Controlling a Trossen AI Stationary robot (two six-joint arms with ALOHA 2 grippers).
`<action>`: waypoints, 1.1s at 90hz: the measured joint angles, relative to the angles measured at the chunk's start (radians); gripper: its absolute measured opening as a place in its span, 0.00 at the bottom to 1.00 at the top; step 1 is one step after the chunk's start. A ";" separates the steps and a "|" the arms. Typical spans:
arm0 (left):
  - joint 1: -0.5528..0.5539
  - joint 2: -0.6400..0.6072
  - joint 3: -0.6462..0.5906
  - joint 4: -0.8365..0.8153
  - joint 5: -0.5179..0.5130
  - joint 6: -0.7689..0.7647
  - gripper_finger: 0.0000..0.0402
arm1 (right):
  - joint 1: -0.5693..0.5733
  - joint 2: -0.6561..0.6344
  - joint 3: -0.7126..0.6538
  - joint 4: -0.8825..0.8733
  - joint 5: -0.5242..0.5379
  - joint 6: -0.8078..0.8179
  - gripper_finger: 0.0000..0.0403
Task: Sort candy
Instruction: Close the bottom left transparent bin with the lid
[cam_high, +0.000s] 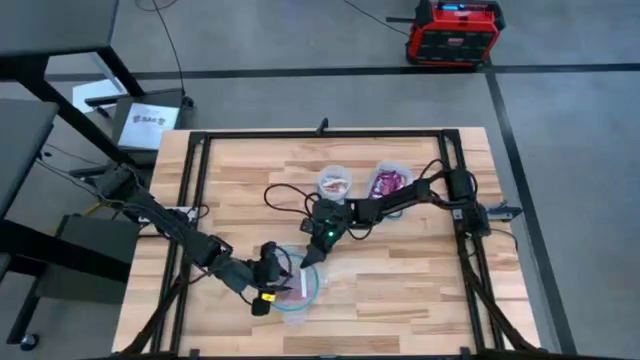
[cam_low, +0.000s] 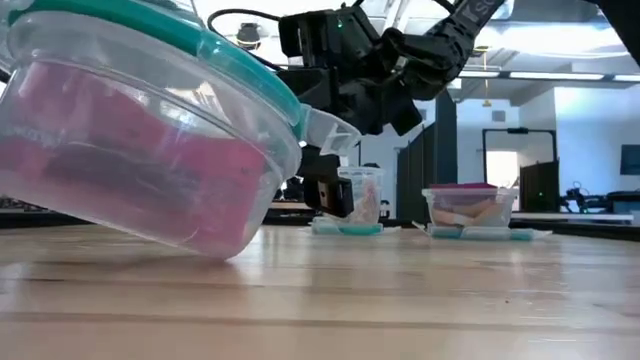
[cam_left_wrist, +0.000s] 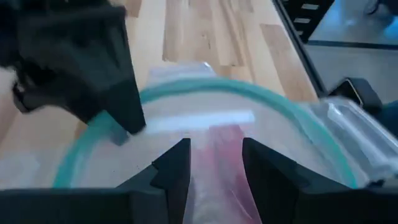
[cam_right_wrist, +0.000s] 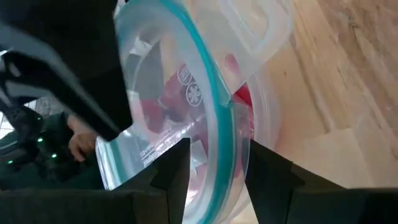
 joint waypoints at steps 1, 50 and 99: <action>-0.001 0.000 -0.006 0.003 0.000 -0.005 0.32 | 0.000 0.000 0.000 0.002 0.000 0.000 0.32; -0.030 0.000 -0.081 0.007 0.011 -0.038 0.32 | -0.029 0.003 0.084 -0.117 -0.062 -0.025 0.32; -0.030 0.001 -0.081 -0.017 0.019 -0.062 0.32 | -0.074 0.002 0.419 -0.819 -0.017 -0.318 0.32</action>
